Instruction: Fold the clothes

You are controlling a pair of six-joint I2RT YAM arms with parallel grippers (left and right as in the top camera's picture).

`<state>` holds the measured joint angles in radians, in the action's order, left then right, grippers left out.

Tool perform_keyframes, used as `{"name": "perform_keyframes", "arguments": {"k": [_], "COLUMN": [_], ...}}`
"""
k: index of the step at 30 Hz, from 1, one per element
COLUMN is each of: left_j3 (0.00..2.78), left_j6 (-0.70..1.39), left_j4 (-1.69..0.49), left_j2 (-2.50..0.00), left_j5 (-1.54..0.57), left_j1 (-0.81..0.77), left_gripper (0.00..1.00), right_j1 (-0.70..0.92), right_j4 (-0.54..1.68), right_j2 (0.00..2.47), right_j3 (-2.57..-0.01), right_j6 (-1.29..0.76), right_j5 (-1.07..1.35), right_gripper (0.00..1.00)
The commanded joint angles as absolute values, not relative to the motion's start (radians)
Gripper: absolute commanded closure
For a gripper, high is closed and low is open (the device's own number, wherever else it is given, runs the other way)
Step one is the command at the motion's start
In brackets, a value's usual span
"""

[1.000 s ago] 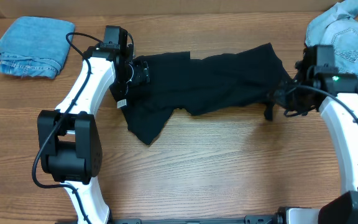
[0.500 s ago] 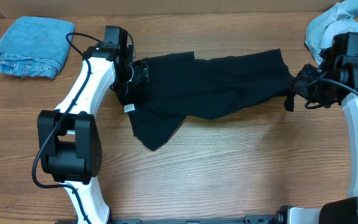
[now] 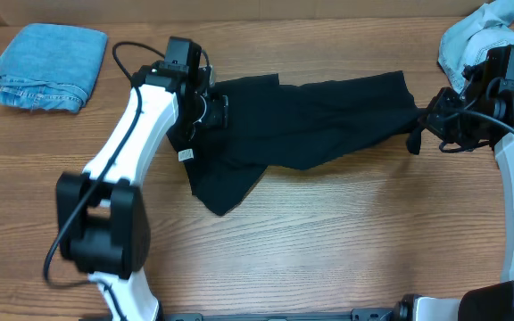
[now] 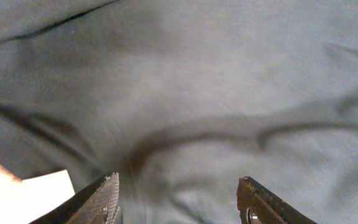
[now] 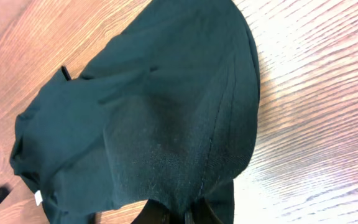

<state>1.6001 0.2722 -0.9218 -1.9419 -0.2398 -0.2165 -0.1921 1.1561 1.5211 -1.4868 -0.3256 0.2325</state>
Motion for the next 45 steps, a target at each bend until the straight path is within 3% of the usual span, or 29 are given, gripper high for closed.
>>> {"name": "perform_keyframes", "arguments": {"k": [1, 6, 14, 30, 45], "left_j3": [1.631, 1.605, 1.330, 1.069, 1.061], "left_j6": [0.236, 0.285, 0.360, 0.289, 0.331], "left_j4": [-1.005, -1.139, -1.101, -0.861, -0.862], "left_j2": [-1.750, -1.728, -1.728, -1.728, -1.839], "left_j5": [-0.084, 0.009, 0.037, 0.197, 0.315], "left_j1": [-0.314, -0.442, -0.557, -0.598, -0.669], "left_gripper": [0.35, 0.41, 0.41, 0.34, 0.35], "right_j1": [-0.199, -0.199, -0.199, -0.199, -0.199], "right_j4": [1.145, 1.139, 1.134, 1.126, 1.119], "right_j2": [1.515, 1.515, 1.515, 1.515, 1.515], "right_j3": [-1.517, -1.518, -1.517, -1.517, -1.517], "right_j6": [-0.341, -0.341, -0.340, -0.340, -0.340], "right_j5": [0.238, 0.238, 0.237, 0.237, 0.237], "right_gripper": [0.96, 0.96, 0.96, 0.96, 0.96]}}
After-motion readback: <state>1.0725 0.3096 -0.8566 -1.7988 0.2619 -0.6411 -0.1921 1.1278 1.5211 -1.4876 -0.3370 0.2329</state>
